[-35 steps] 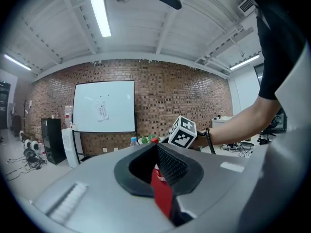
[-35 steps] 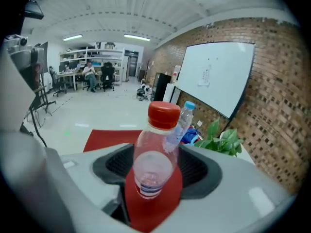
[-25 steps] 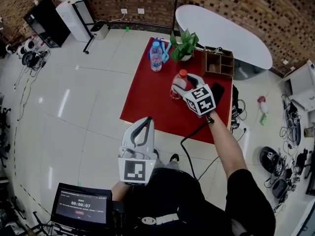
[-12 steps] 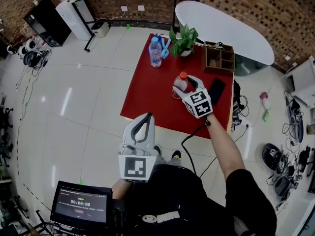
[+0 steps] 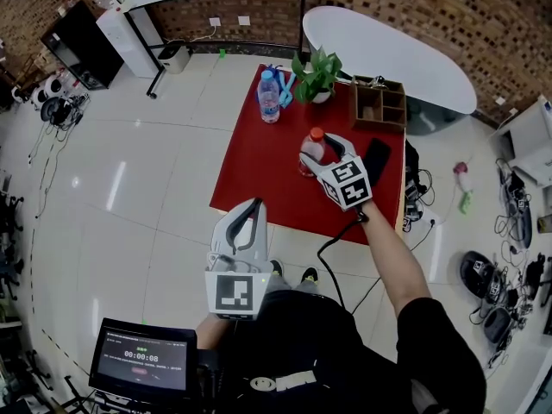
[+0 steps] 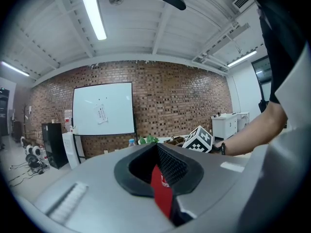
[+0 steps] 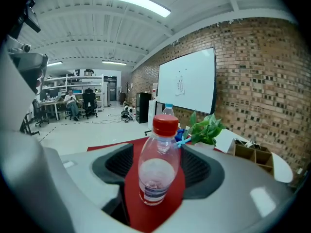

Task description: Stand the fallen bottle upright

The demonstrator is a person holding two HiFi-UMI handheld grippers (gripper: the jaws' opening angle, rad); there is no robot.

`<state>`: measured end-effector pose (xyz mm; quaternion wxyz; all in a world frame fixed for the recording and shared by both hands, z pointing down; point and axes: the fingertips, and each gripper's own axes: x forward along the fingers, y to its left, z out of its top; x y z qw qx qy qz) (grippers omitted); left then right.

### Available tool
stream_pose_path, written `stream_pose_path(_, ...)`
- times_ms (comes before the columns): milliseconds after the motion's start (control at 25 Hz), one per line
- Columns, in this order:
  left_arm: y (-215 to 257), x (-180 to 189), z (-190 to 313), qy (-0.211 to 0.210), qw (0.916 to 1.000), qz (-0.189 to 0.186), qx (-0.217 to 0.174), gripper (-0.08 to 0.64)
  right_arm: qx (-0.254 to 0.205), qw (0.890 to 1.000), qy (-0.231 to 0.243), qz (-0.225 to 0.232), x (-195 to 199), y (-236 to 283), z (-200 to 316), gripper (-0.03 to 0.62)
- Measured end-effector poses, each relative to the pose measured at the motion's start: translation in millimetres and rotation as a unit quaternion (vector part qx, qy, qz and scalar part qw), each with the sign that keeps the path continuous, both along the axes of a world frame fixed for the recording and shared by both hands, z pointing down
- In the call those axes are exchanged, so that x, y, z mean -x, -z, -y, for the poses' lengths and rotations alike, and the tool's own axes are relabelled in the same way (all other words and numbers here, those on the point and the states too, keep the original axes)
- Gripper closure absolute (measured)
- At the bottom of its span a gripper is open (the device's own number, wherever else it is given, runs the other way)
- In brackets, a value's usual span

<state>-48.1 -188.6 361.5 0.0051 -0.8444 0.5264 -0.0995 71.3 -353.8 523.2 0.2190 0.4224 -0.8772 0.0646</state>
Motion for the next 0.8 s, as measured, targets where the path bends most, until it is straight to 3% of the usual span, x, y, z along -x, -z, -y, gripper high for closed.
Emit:
stream_pose_path(200,3.3,-4.0,-1.5,-0.004,1.0,-0.008,-0.001,0.554,-0.015,1.0,0.001,0.01,-10.3,22.9,-20.8,0.296)
stream_pose_path(440,5.8,-13.6,-4.5,-0.019,0.9997,-0.015,0.0,0.554,-0.044,0.996,-0.033,0.063,-28.2,60.3,-81.2,0.296)
stream_pose_path(480,5.0,-16.1,-6.2,-0.021,0.9996,-0.016,0.001,0.554,-0.05,0.995,-0.05,0.067,-34.8,61.8,-93.9,0.32)
stream_pose_path(520,4.3,-19.0,-7.9,-0.024,0.9996,-0.017,0.001,0.554,-0.054,0.994,-0.068,0.071,-41.9,61.6,-106.3,0.537)
stream_pose_path(560,3.8,-22.2,-9.3,-0.027,0.9994,-0.019,0.001,0.554,-0.052,0.992,-0.081,0.077,-47.1,59.4,-118.2,0.591)
stream_pose_path(800,-2.0,-45.7,-13.4,-0.05,0.9984,-0.025,0.002,0.554,-0.036,0.991,-0.097,0.081,-62.4,48.6,-158.8,0.591)
